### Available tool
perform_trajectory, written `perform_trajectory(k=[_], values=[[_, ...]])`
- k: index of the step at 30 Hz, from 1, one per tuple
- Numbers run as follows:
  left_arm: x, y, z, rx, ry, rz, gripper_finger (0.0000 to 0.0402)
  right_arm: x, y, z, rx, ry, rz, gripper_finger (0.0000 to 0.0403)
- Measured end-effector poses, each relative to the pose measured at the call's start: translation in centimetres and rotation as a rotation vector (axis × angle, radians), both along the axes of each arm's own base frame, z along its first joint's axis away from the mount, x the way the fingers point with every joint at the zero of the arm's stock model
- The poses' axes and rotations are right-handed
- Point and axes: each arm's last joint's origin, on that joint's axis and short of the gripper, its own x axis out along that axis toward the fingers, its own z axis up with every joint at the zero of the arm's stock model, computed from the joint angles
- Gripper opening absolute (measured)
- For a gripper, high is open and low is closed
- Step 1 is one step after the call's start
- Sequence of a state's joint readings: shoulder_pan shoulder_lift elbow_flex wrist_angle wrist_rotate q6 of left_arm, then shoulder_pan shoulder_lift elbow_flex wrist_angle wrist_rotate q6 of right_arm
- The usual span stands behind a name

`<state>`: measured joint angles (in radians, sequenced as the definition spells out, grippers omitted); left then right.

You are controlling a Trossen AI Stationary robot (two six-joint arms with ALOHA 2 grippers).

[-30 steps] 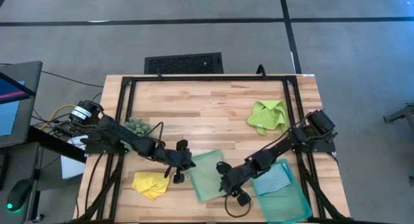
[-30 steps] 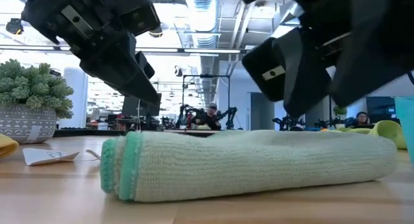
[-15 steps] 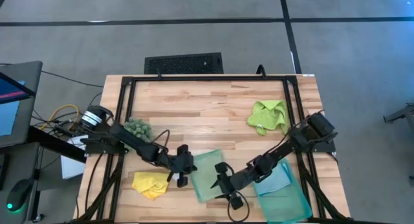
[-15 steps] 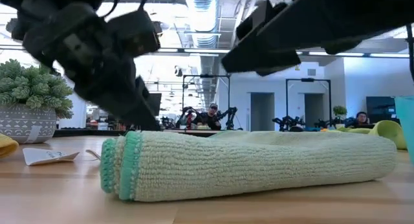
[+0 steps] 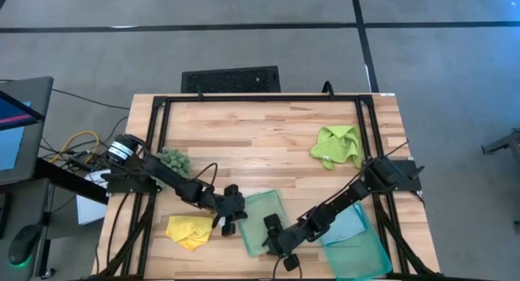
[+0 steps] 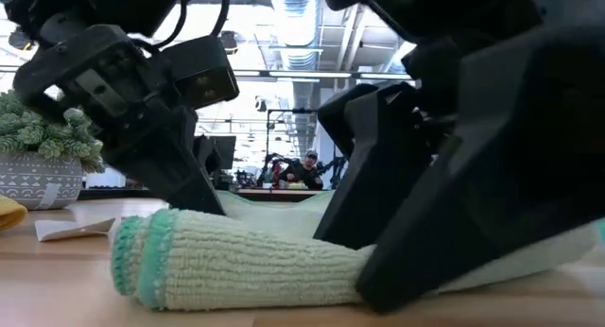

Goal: Fold microfiber towels
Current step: Fold the green microfiber cloth

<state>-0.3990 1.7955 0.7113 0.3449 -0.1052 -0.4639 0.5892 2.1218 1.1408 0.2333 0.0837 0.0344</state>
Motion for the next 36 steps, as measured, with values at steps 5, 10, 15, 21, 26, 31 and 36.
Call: perform_trajectory(k=[5, 10, 15, 21, 26, 31, 36], values=[[0.1, 0.6, 1.9, -0.015, -0.057, 0.017, 0.0009, 0.2, 0.0, 0.0, 0.004, 0.0, -0.013, 0.0087], [0.4, 0.5, 2.0, 0.019, -0.097, -0.021, 0.0009, 0.0, -0.1, 0.6, 0.023, 0.014, -0.022, 0.0018], [0.3, 0.8, -0.2, 0.079, -0.006, 0.013, 0.0009, -0.2, -0.3, 3.2, 0.088, 0.006, -0.012, 0.0023], [0.9, 0.5, -1.3, 0.081, -0.048, -0.041, 0.0009, 0.1, -2.0, 7.2, 0.182, -0.029, -0.004, 0.002], [0.5, 0.4, -0.2, 0.105, -0.056, -0.08, 0.0009, 1.6, -5.2, 8.3, 0.277, 0.005, -0.017, 0.0009], [-0.6, 0.9, 1.4, 0.139, 0.015, -0.092, 0.0009, 2.8, -8.5, 7.1, 0.302, 0.088, -0.043, 0.0024], [-1.6, 1.7, 0.8, 0.229, 0.086, -0.063, 0.0009, 3.8, -11.4, 7.0, 0.386, 0.12, 0.001, 0.0014]])
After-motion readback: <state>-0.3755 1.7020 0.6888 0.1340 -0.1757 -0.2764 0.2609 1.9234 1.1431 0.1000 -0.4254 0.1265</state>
